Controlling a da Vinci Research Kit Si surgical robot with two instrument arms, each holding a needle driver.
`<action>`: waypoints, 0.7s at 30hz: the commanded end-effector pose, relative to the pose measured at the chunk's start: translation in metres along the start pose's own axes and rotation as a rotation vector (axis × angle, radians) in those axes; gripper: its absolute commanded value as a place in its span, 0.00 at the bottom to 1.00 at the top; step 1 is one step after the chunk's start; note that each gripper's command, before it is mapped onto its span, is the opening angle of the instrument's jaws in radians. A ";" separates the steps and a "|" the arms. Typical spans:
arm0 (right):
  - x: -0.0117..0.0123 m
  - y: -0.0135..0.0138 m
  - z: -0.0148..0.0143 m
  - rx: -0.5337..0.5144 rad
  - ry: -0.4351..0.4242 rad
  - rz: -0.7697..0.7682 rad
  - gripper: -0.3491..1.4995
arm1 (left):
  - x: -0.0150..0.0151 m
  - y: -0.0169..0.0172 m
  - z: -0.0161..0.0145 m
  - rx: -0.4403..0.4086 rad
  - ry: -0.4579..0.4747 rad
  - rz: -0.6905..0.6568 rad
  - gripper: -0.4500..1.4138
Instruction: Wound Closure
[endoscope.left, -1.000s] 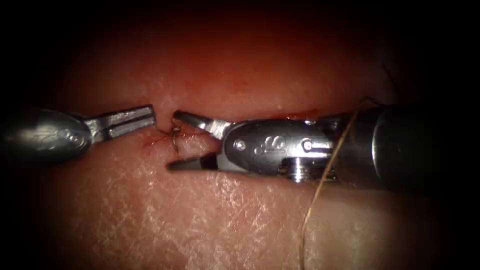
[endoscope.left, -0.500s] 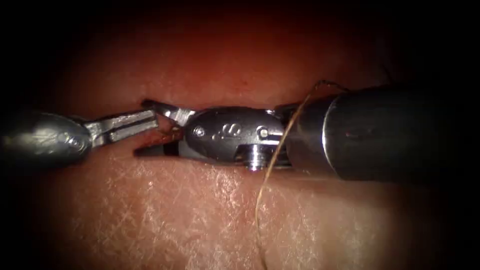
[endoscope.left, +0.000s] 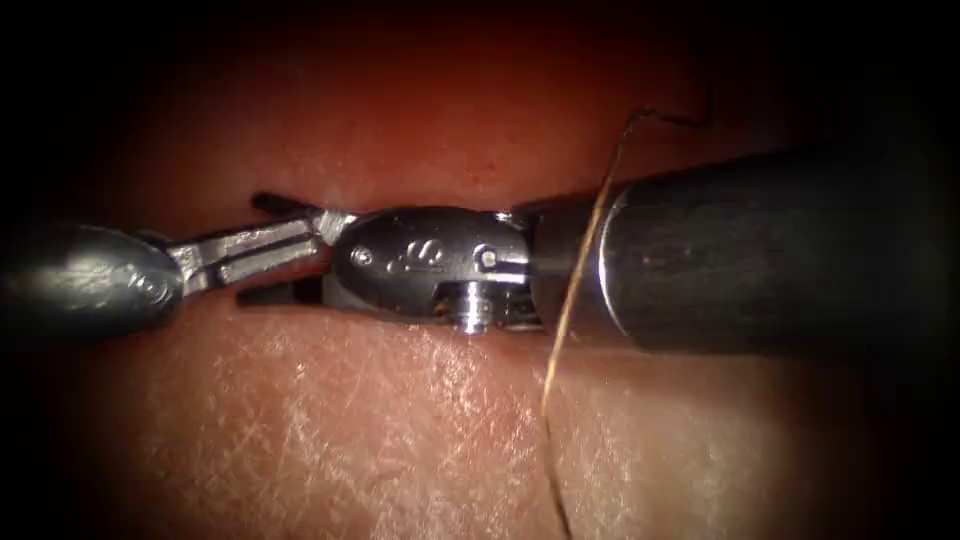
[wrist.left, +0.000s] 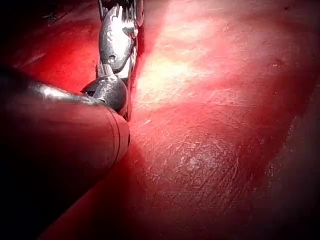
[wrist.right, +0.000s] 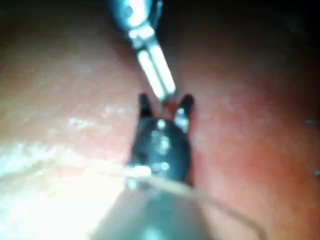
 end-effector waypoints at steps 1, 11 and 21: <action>-0.0002 -0.0004 0.0010 0.006 0.004 -0.002 0.77 | -0.0004 0.0003 0.0008 -0.001 0.001 0.000 0.00; -0.0001 -0.0005 0.0013 0.010 0.006 0.001 0.40 | -0.0003 0.0004 0.0008 0.000 0.000 0.000 0.00; -0.0003 -0.0001 0.0012 0.042 0.004 -0.015 0.00 | -0.0002 0.0005 0.0008 0.001 -0.001 -0.001 0.00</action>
